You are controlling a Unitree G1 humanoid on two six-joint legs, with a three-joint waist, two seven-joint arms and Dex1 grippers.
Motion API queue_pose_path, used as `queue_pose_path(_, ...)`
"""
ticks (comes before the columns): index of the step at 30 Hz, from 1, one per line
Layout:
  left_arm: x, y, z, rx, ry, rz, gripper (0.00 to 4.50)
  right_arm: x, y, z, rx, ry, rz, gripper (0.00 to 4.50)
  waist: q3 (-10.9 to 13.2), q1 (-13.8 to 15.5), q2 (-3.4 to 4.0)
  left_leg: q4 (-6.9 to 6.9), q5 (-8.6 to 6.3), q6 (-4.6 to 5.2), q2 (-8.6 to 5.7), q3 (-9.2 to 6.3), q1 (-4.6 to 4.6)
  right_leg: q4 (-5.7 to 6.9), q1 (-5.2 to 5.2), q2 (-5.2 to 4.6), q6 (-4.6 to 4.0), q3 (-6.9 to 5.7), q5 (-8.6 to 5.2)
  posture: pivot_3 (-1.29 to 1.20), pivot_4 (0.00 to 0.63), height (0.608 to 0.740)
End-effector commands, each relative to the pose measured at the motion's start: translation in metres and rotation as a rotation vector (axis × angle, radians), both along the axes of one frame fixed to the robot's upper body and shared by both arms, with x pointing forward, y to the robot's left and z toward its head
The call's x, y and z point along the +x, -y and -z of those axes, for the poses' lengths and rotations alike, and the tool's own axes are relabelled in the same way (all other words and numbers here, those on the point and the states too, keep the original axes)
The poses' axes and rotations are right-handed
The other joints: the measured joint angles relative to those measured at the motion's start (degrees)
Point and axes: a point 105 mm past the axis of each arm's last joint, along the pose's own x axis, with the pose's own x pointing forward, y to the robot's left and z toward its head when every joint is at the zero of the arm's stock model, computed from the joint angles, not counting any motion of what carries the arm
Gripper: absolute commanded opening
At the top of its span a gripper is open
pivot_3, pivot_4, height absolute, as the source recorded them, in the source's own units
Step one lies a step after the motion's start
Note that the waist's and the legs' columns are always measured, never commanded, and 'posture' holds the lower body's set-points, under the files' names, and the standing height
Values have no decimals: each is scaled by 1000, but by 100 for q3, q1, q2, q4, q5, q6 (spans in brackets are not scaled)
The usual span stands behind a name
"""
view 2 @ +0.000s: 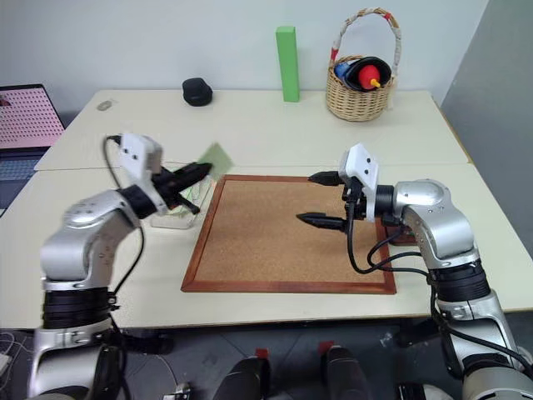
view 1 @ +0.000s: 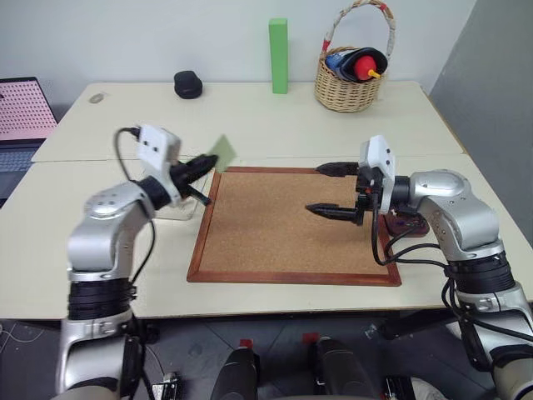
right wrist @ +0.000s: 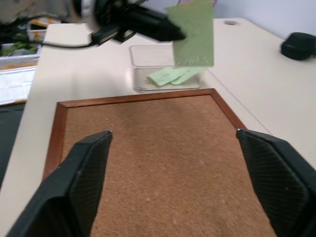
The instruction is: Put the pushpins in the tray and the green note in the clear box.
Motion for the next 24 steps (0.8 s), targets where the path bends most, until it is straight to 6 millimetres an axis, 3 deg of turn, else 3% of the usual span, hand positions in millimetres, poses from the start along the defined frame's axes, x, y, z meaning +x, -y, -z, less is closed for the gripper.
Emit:
queue_pose_path(1, 5, -48, -15, 162, 46, -216, 0, -9, -17, -4, -36, 99, -74, 4467, 0, 5, -1, 0, 0, 0, -1, 0, 0, 0, 0, 0, 0, 0, 0, 0, 150, 740)
queue_pose_path(5, 13, -69, -7, 252, 13, -324, 0, -8, -27, -6, -16, 117, -83, 4467, 0, 12, -1, -2, 0, 0, 0, -1, 0, 0, -1, 0, -1, -1, 0, 0, 150, 740)
queue_pose_path(13, 26, -71, 10, 298, -28, -353, 0, -9, -24, -7, -4, 116, -62, 4467, 0, 104, -1, -1, 0, -1, -2, -2, -17, -2, -16, -4, -1, -2, 1, 0, 150, 740)
queue_pose_path(24, 26, -77, 11, 286, -50, -380, 2195, -8, -22, -8, -2, 112, -51, 4478, 0, 101, -1, 0, 0, -1, -1, 0, -29, 5, -31, -3, -2, -1, 1, 0, 150, 740)
